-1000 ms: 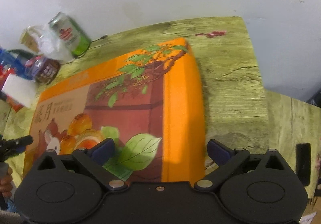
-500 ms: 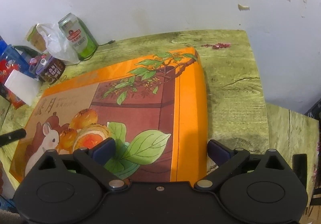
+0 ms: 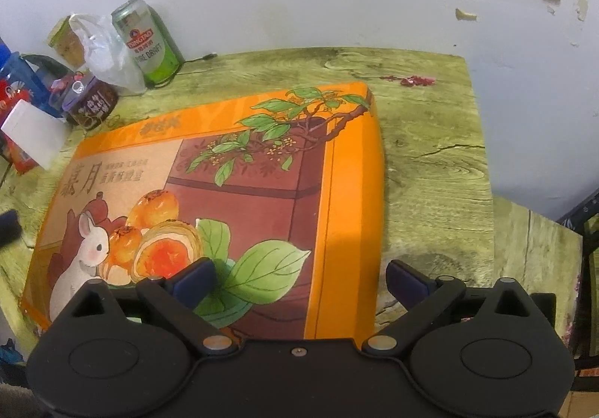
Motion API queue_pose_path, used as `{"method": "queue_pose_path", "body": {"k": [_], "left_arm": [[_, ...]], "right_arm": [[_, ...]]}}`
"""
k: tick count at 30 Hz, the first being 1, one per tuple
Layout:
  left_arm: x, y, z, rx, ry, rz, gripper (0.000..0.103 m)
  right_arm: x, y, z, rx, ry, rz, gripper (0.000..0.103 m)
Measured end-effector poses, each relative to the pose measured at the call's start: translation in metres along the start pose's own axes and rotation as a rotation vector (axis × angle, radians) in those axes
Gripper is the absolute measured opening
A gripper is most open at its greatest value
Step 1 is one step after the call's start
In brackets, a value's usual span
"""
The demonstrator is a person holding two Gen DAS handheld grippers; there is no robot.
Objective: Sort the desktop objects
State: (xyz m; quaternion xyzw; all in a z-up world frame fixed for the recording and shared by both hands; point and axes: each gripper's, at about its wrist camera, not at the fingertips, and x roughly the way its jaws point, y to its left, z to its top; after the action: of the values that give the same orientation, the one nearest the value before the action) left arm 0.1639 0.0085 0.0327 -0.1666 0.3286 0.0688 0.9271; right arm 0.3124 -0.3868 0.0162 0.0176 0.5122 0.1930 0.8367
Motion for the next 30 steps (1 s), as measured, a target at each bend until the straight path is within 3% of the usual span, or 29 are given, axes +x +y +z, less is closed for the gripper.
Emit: {"method": "queue_pose_path", "body": {"k": [5, 10, 12, 19, 30], "left_arm": [[0.041, 0.057, -0.01, -0.252, 0.181, -0.019, 0.103], [0.059, 0.054, -0.018, -0.283, 0.221, -0.176, 0.103], [0.063, 0.046, -0.019, -0.274, 0.22, -0.193, 0.103], [0.056, 0.017, -0.019, -0.114, 0.179, -0.127, 0.1], [0.025, 0.006, -0.013, -0.035, 0.076, -0.105, 0.098]], "right_arm": [[0.008, -0.005, 0.004, 0.063, 0.024, 0.032, 0.102], [0.016, -0.011, 0.006, 0.128, 0.034, 0.062, 0.103], [0.018, -0.015, 0.006, 0.154, 0.037, 0.077, 0.103], [0.017, -0.014, 0.008, 0.184, 0.039, 0.087, 0.103], [0.003, -0.013, 0.013, 0.215, 0.009, 0.097, 0.102]]}}
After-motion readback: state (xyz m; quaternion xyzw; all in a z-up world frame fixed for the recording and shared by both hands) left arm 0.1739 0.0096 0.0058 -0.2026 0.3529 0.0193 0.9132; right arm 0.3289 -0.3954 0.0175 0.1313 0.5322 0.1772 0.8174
